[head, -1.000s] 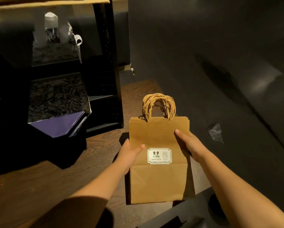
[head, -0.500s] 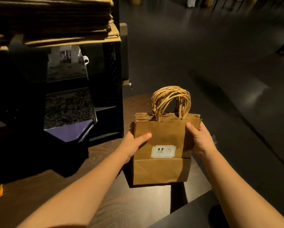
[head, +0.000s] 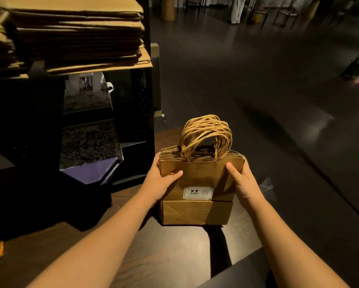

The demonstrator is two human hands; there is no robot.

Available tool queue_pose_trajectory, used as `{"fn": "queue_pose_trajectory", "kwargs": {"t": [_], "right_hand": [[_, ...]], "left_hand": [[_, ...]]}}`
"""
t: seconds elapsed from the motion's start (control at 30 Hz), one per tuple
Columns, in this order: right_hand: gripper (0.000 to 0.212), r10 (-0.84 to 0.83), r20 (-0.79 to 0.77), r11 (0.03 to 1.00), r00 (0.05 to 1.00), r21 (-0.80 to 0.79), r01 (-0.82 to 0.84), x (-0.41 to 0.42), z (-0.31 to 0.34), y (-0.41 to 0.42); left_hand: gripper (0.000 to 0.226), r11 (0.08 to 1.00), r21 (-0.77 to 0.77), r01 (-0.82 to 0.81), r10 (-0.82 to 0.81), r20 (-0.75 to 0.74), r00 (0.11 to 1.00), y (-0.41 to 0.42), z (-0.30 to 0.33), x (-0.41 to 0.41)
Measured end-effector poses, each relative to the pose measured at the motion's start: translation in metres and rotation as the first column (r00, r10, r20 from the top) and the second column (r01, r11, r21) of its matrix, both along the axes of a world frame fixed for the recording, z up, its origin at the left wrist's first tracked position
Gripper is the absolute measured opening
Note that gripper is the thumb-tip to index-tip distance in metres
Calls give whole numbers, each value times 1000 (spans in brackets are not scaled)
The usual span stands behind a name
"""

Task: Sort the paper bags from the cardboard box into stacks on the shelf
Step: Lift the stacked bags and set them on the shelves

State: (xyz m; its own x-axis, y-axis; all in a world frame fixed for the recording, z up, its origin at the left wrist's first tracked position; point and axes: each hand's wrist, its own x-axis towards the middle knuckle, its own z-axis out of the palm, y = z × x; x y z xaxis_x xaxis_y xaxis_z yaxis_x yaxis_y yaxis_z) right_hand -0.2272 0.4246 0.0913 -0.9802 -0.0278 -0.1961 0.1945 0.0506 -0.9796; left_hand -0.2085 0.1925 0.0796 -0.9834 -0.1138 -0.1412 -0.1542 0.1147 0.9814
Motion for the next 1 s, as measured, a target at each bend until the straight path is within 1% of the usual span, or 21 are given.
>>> {"fn": "queue_pose_trajectory", "kwargs": {"t": [0.13,0.23,0.3,0.37,0.43,0.5,0.57,0.63,0.73,0.8,0.9,0.93,1.0], "right_hand": [[47,-35,-44,999,998,-20,34,5,-3,-9],[49,-63,-63,998,996,-31,61,6,-3,-12],[51,-82,-72,996,994,-47,78,7,-3,-12],[45,-80,-71,996,994,-53,76,8,-3,-14],[46,-75,-66,997,995,-35,72,9,-3,-16],[47,-81,-69,997,994,-1,82,6,-1,-16],[39,-107,-71,993,992,40,110,0,3,-15],[30,-129,-65,987,989,89,135,-6,5,-14],[29,-163,5,974,987,164,160,-4,-1,-19],[32,-187,113,963,976,216,159,2,-13,-28],[46,-205,254,951,945,278,132,13,-38,-41],[48,-198,286,950,937,291,112,17,-45,-48],[46,-170,337,948,926,311,60,25,-57,-62]], "left_hand": [[82,999,-10,-36,36,7,999,4,-4,2],[78,999,-4,-52,52,-23,998,5,-4,2],[76,1000,0,-27,27,-46,999,4,-3,3],[75,999,30,-16,17,-57,998,3,-3,4],[76,997,76,-31,35,-49,998,2,-4,3],[81,997,54,-50,52,-36,998,2,-5,0],[85,996,44,-72,72,-1,997,3,-5,-3],[84,993,48,-109,106,57,993,3,-2,-3],[73,979,175,-103,73,169,983,0,-8,6],[66,968,230,-98,37,256,966,-6,-19,16],[52,958,253,-132,31,367,930,-18,-36,33],[48,954,257,-154,41,398,917,-24,-43,40],[39,950,252,-182,56,439,897,-37,-54,52]]}}
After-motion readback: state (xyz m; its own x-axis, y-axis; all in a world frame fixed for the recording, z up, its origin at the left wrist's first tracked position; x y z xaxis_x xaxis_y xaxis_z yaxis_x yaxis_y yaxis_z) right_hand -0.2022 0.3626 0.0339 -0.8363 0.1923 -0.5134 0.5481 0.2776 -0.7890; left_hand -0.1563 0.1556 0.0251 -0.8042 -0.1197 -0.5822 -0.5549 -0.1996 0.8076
